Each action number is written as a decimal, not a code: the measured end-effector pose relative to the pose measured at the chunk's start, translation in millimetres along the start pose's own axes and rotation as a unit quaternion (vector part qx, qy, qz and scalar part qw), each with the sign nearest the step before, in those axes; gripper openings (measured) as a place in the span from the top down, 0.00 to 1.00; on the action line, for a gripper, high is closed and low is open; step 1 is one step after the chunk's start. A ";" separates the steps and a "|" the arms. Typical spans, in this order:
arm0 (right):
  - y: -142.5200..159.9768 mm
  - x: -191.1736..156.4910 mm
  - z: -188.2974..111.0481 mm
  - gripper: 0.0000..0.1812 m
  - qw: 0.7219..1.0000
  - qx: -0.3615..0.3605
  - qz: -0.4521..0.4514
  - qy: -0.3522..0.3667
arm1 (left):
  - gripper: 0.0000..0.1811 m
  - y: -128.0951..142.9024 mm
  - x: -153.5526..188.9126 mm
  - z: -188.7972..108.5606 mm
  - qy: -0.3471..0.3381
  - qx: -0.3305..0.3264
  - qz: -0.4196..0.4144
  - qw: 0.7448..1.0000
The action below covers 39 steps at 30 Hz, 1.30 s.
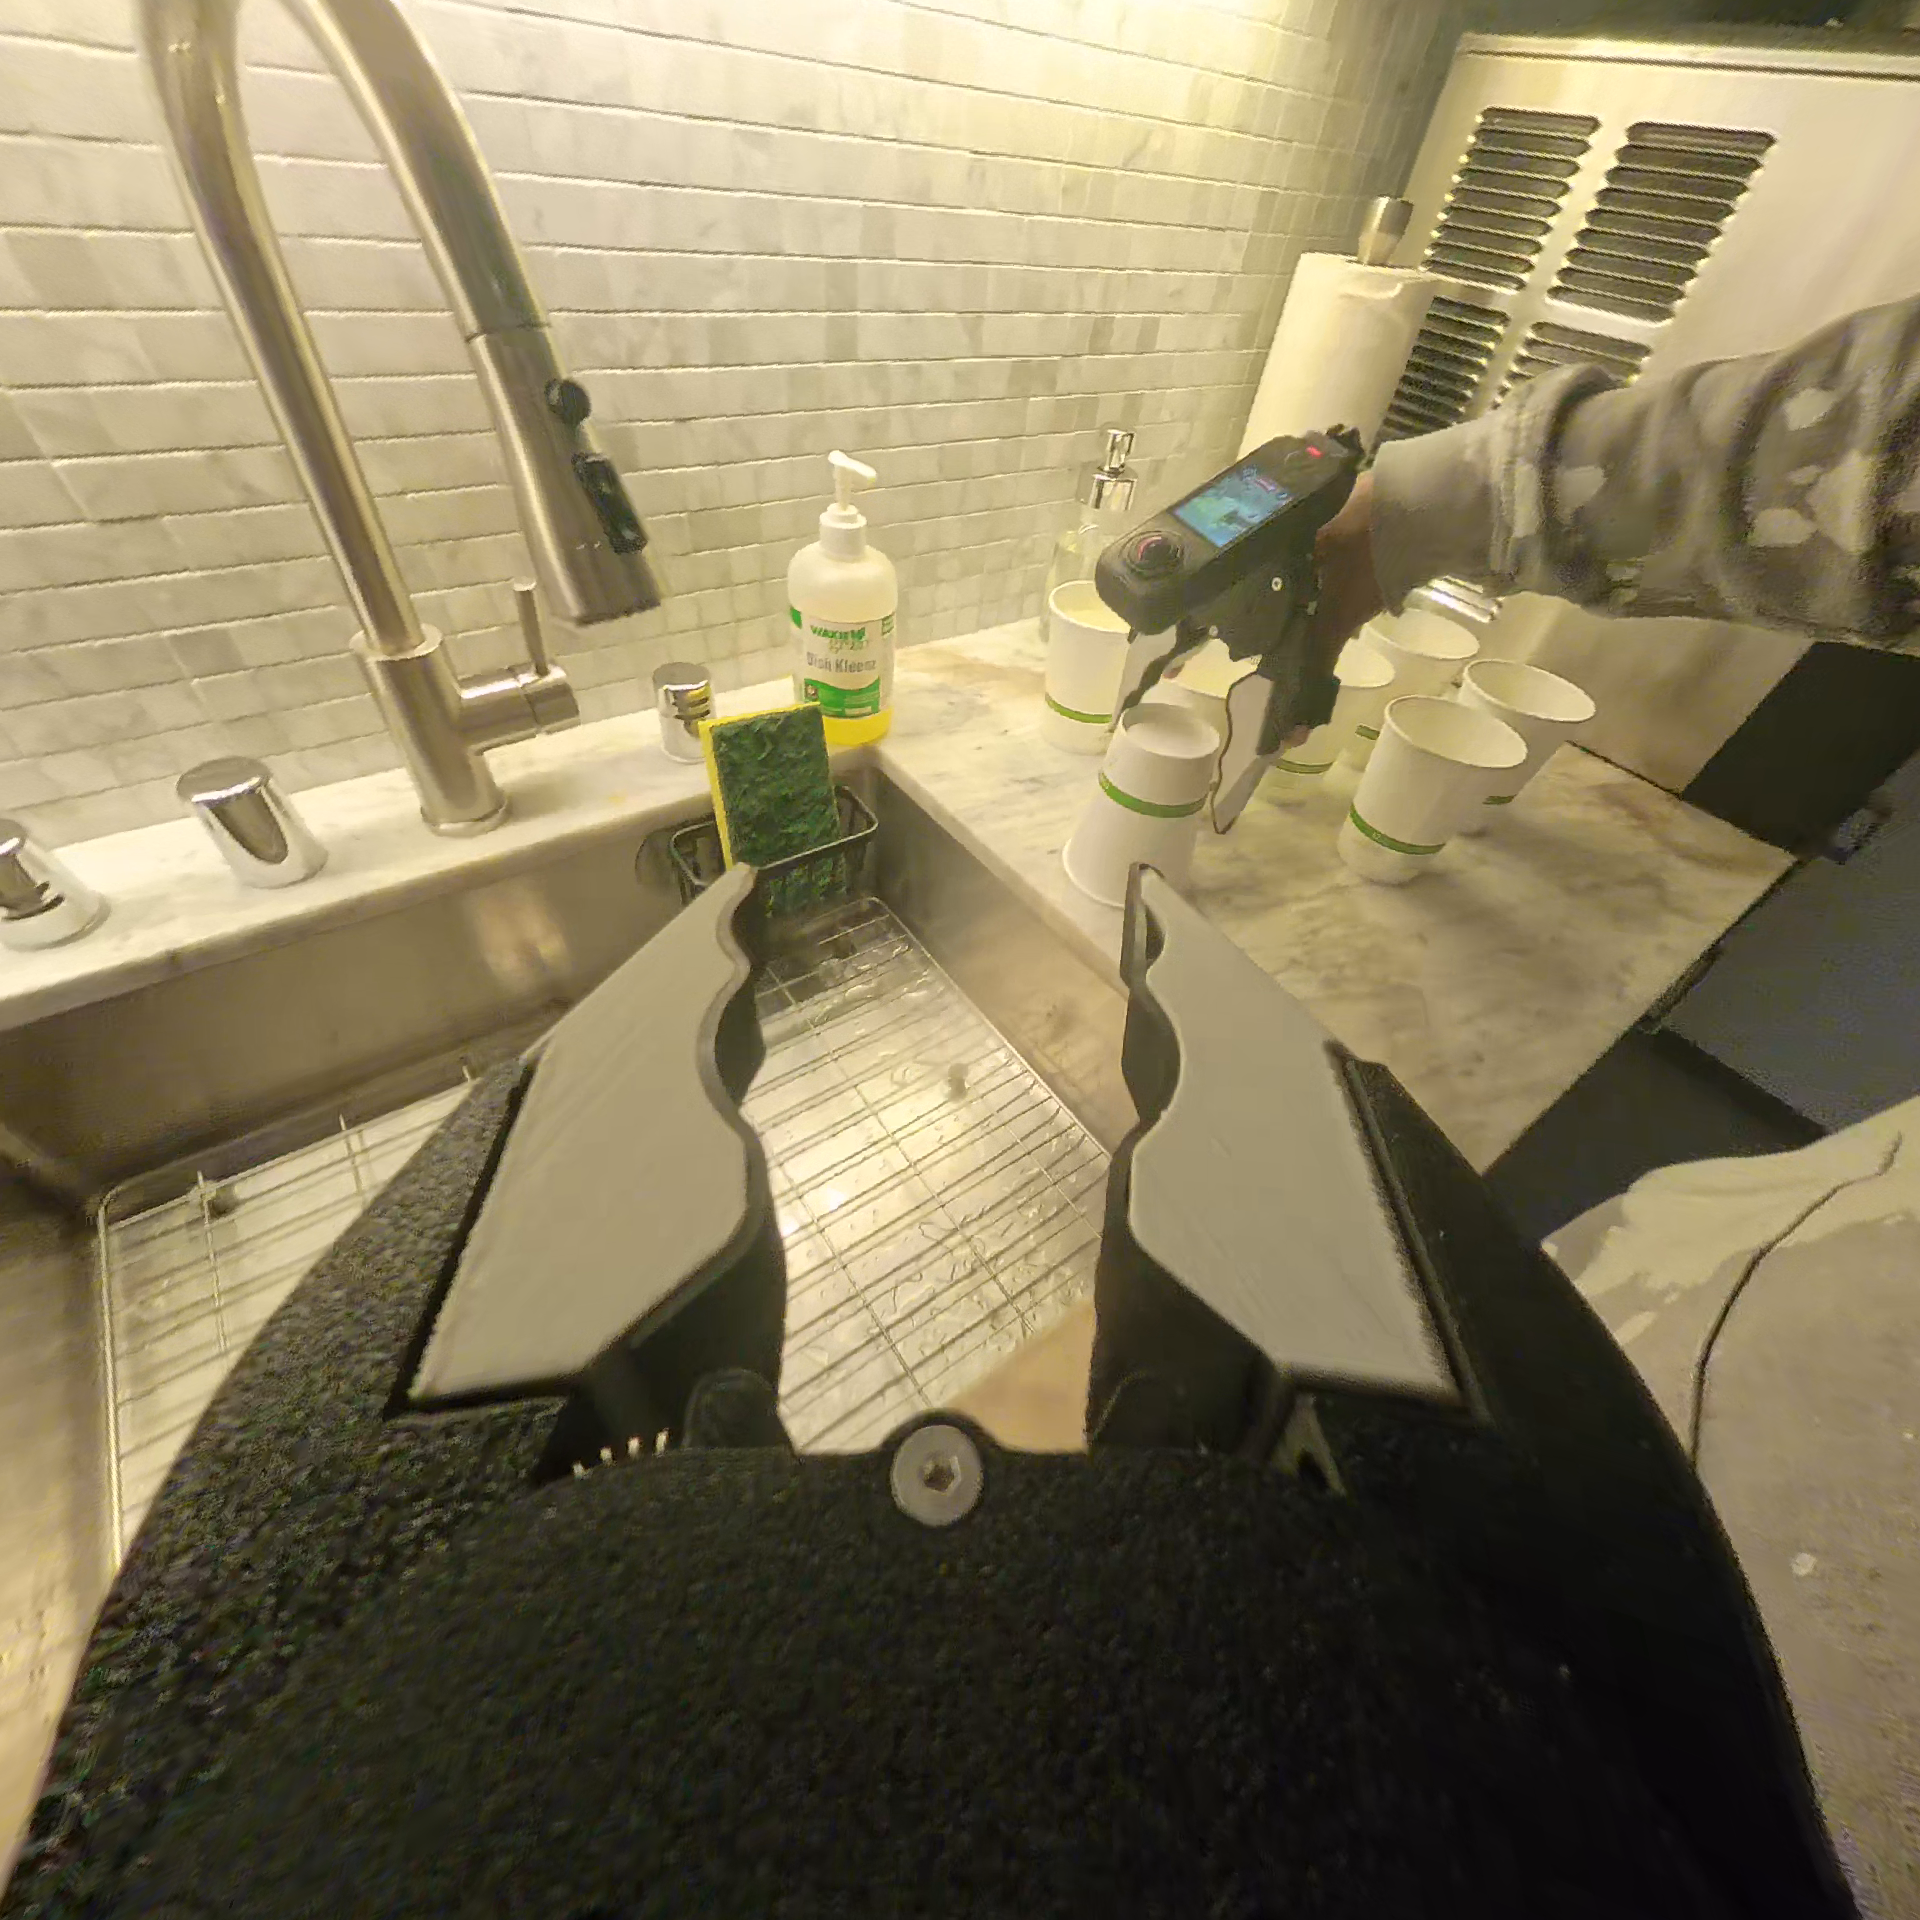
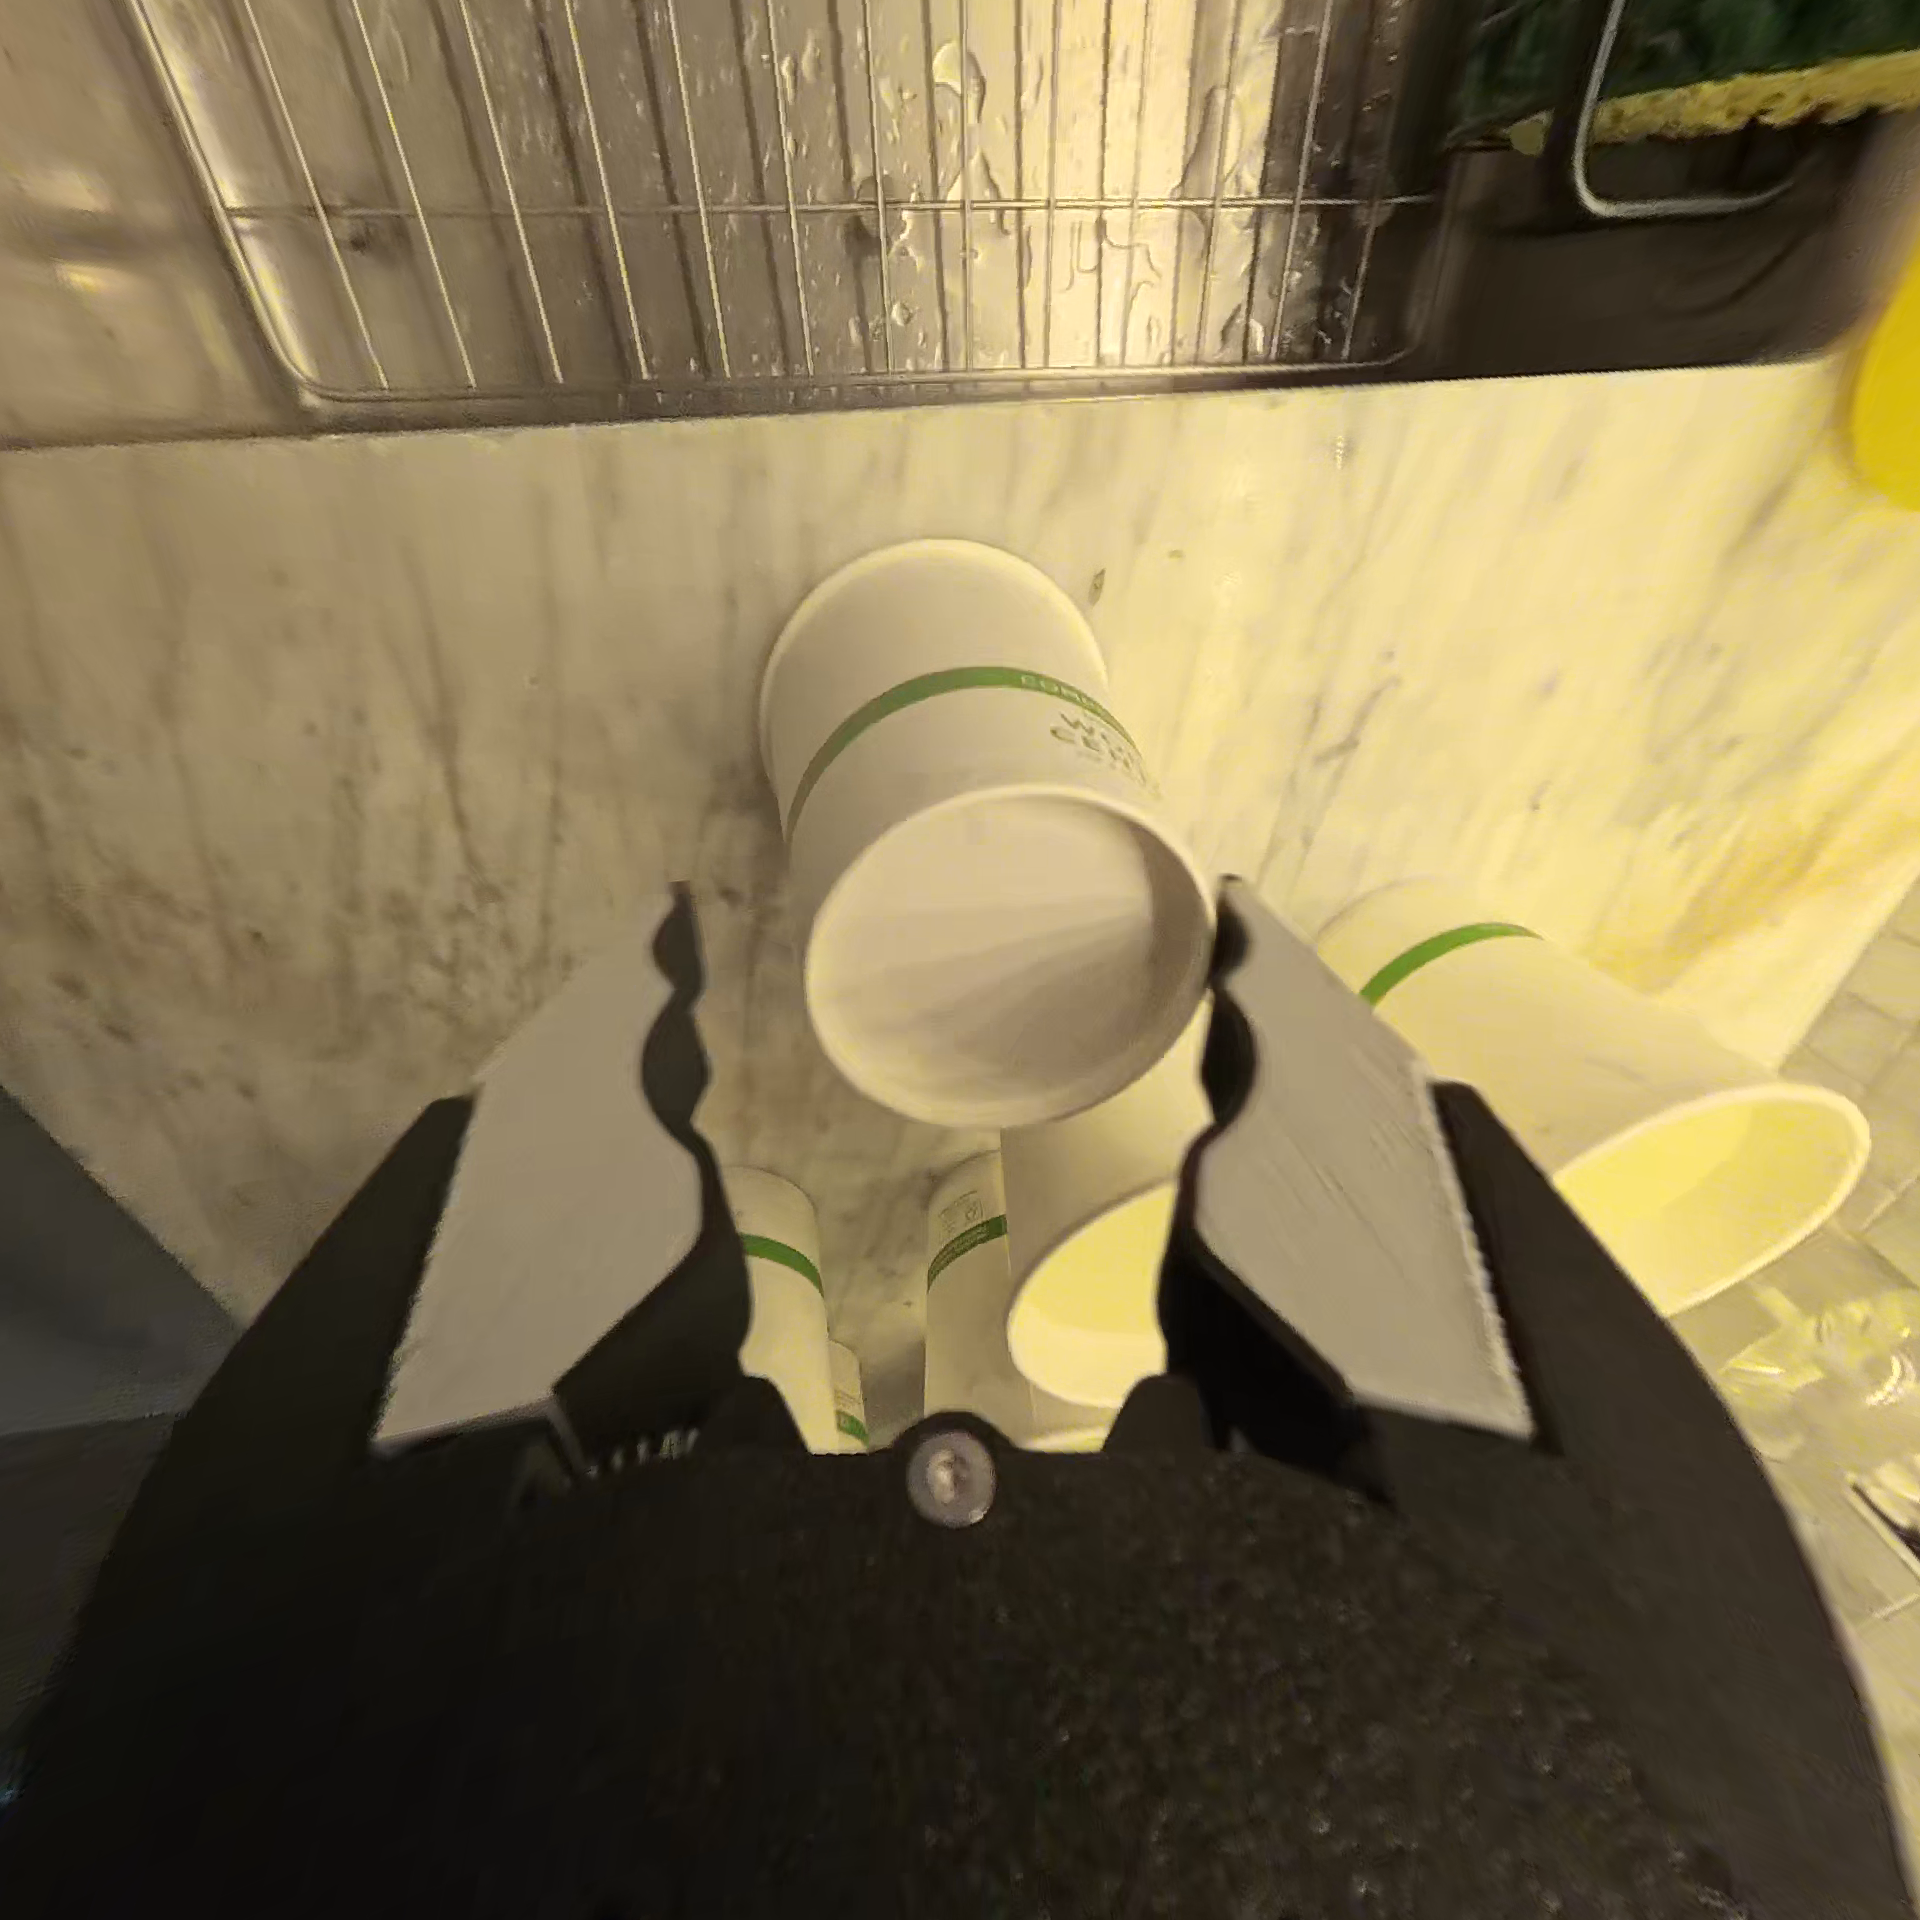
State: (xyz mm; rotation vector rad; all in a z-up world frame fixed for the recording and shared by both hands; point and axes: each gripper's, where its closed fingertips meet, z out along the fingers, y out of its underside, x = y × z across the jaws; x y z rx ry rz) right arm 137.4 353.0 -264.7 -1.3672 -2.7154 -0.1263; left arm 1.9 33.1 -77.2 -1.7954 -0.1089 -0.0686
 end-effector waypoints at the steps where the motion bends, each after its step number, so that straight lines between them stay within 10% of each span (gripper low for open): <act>1: -1.6 0.0 1.0 0.58 1.000 -0.001 -0.006 0.000 | 0.62 2.8 -2.2 -3.1 -0.003 -0.002 -0.005 1.000; 6: -28.1 -5.0 -35.4 0.58 0.994 0.106 0.038 0.003 | 0.61 9.2 -8.8 -12.1 0.012 -0.009 -0.026 1.000; 10: -74.6 -12.5 -113.9 0.58 0.928 0.337 0.156 -0.001 | 0.58 4.8 -14.0 -11.5 0.036 -0.004 -0.030 0.999; 18: -139.2 -73.9 -267.3 0.59 0.593 0.744 0.266 -0.156 | 0.51 -33.6 -1.1 -5.5 0.138 0.046 -0.043 0.988; 23: -176.0 -126.6 -311.7 0.58 0.356 0.840 0.226 -0.342 | 0.48 -69.1 34.6 -10.9 0.252 0.089 -0.044 0.963; 27: -220.8 -165.6 -321.2 0.59 0.254 0.838 0.170 -0.451 | 0.45 -95.5 64.4 -22.7 0.345 0.124 -0.051 0.929; 33: -263.2 -186.9 -309.6 0.57 0.242 0.807 0.158 -0.515 | 0.55 -105.7 72.9 -42.5 0.384 0.135 -0.029 0.913; 39: -258.7 -148.5 -254.6 0.47 0.523 0.773 0.292 -0.212 | 0.56 -82.1 22.0 -29.4 0.280 0.074 -0.032 0.957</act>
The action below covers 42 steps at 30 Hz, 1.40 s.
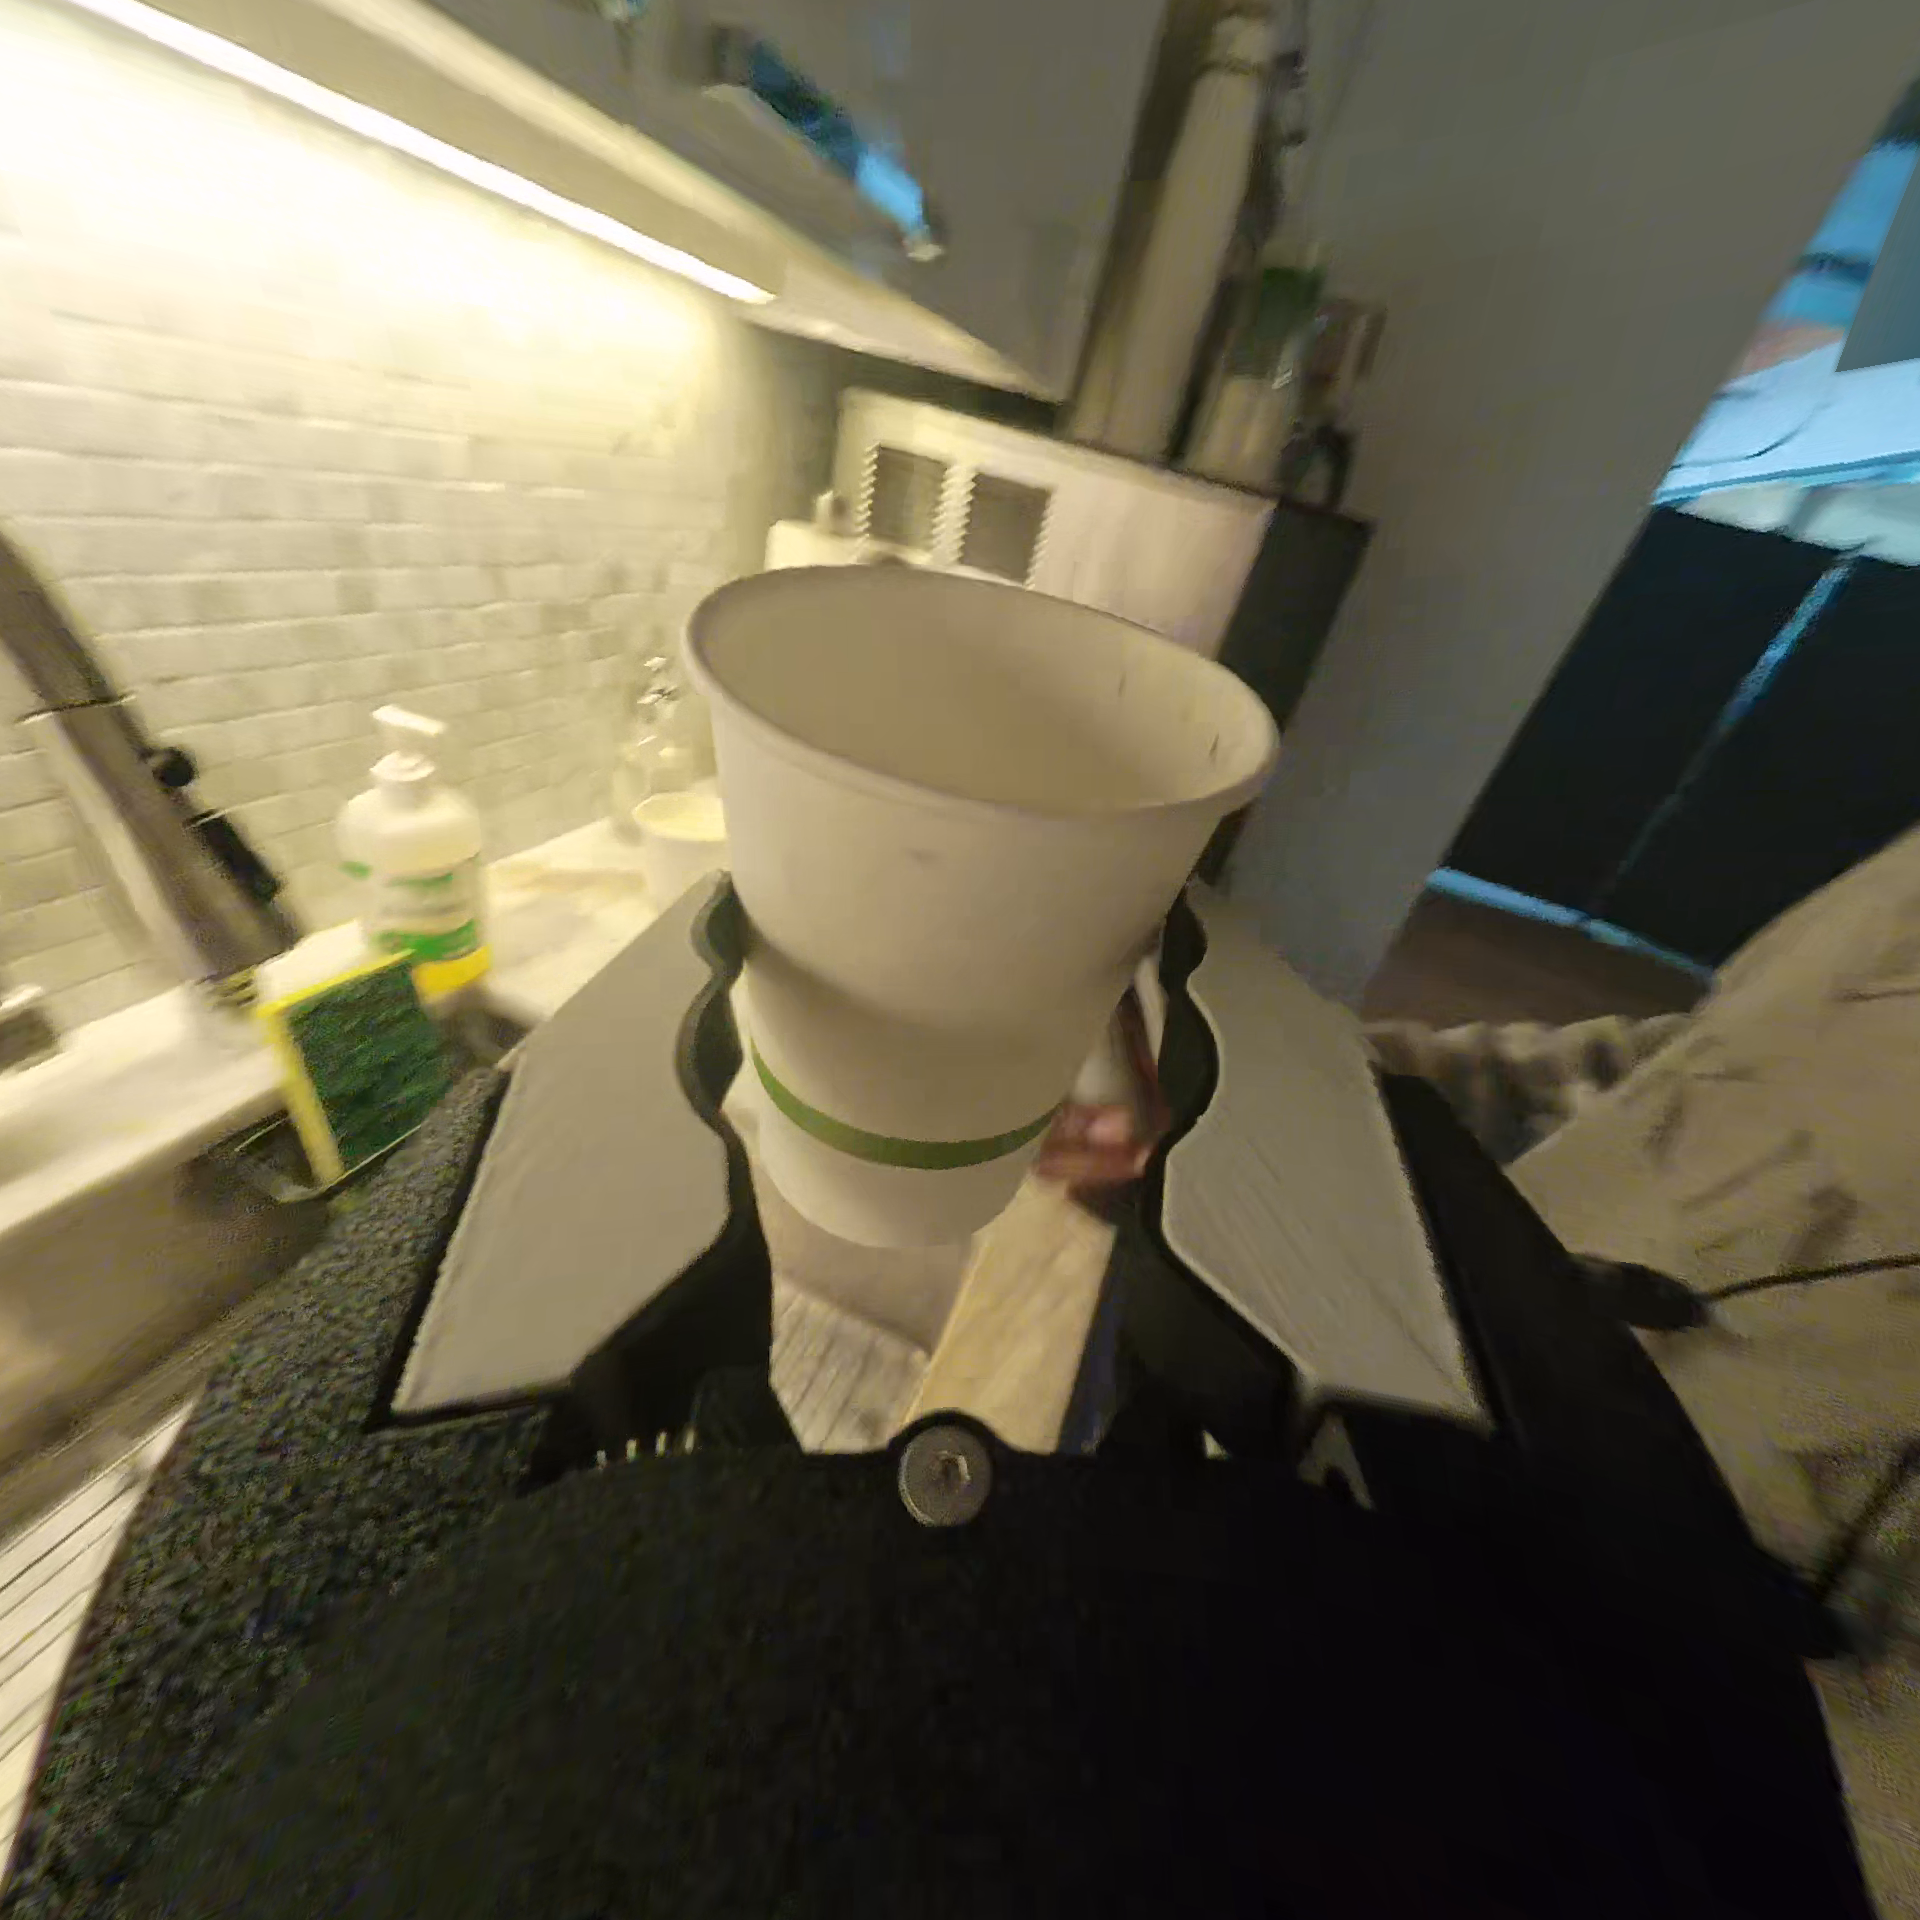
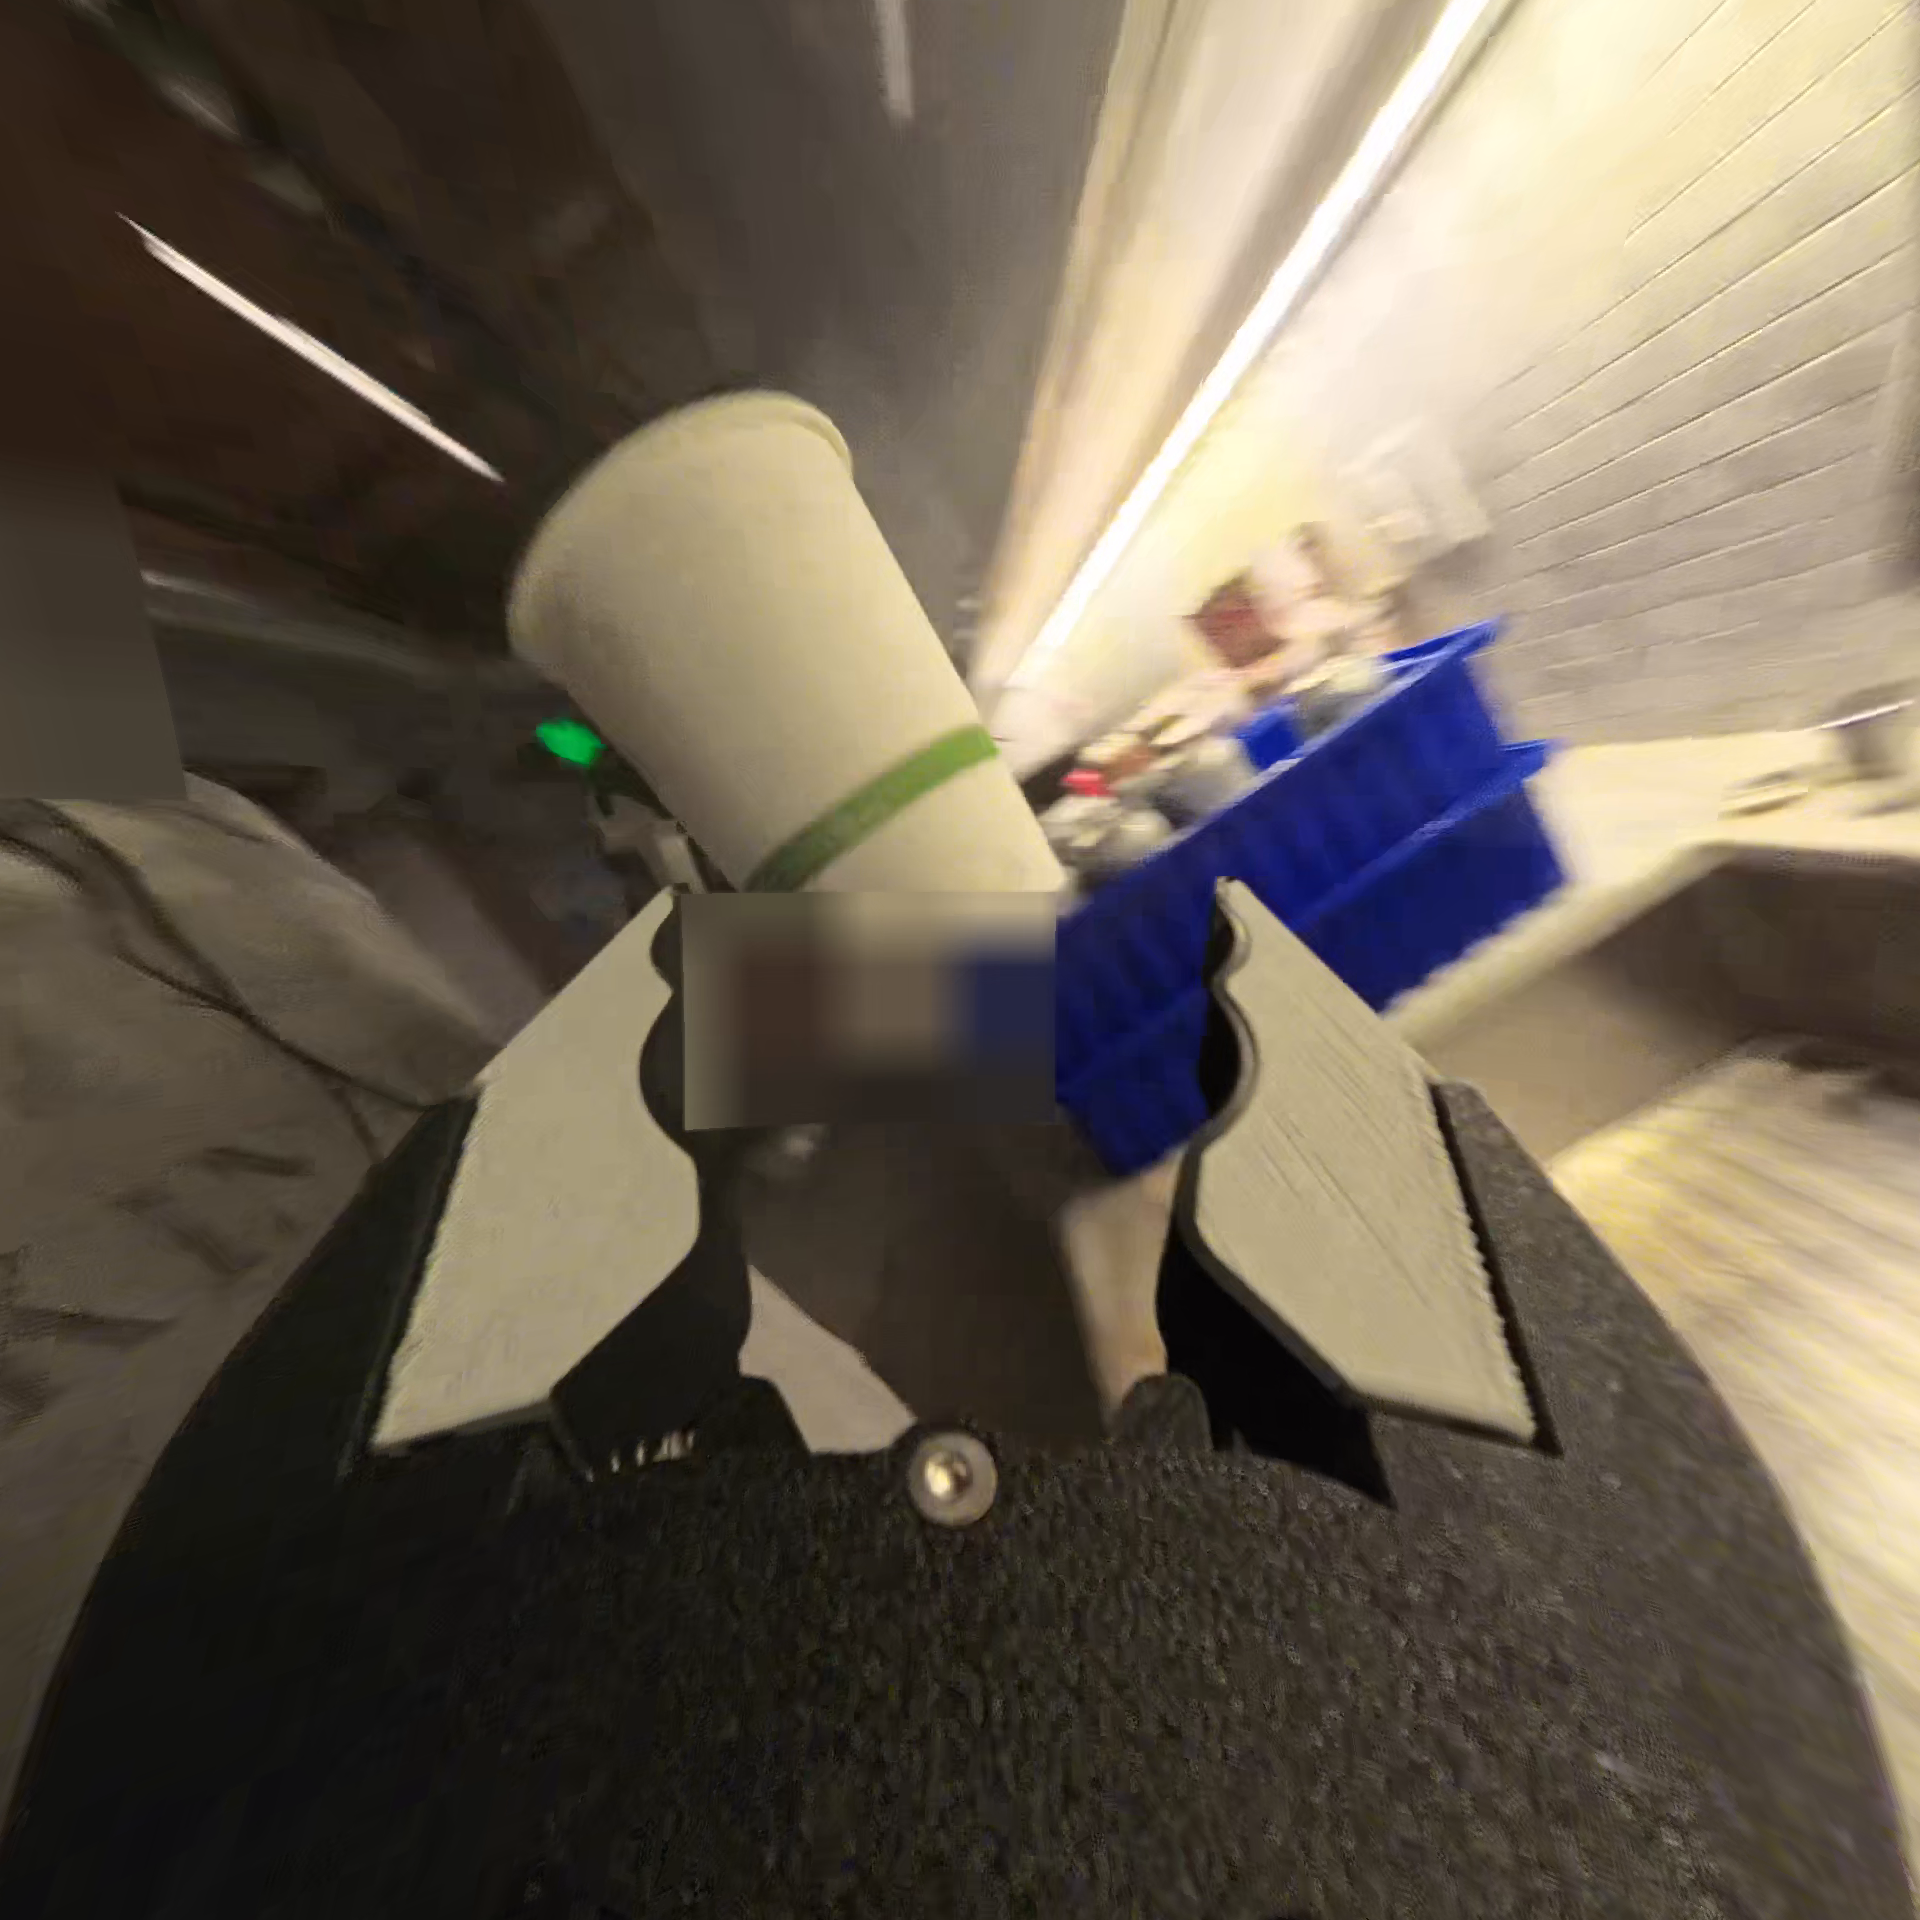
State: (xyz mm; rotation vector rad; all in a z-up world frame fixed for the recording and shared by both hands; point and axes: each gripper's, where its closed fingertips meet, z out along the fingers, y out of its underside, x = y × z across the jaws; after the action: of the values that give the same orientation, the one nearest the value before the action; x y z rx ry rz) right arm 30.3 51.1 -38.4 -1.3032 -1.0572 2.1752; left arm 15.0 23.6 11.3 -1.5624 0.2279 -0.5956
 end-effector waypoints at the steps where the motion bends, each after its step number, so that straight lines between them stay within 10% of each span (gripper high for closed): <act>1: -6.7 0.7 -5.2 0.46 0.998 -0.015 -0.041 0.040 | 0.55 5.9 -8.3 -2.1 -0.023 -0.015 0.006 1.000; 11: -10.4 -10.9 38.9 0.40 0.914 -0.098 -0.264 0.293 | 0.55 44.6 -36.0 3.3 -0.153 -0.112 0.094 0.977; 25: -18.0 -7.2 35.1 0.50 0.900 -0.105 -0.284 0.314 | 0.50 50.4 -20.5 0.3 -0.127 -0.106 0.096 0.981; 32: -75.1 55.6 -105.2 0.50 0.809 -0.056 -0.333 0.481 | 0.51 50.6 -41.5 -32.2 -0.165 -0.078 0.060 0.981; 42: -7.7 173.2 -277.6 0.50 0.725 -0.070 -0.244 0.641 | 0.51 52.5 -67.7 -67.8 -0.219 -0.073 0.043 0.972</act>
State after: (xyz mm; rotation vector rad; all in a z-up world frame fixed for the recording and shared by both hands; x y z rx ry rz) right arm 186.5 281.6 -210.4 -1.7977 -0.7501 0.4521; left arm -64.7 -6.9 -56.9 -1.7739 0.0039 -0.1577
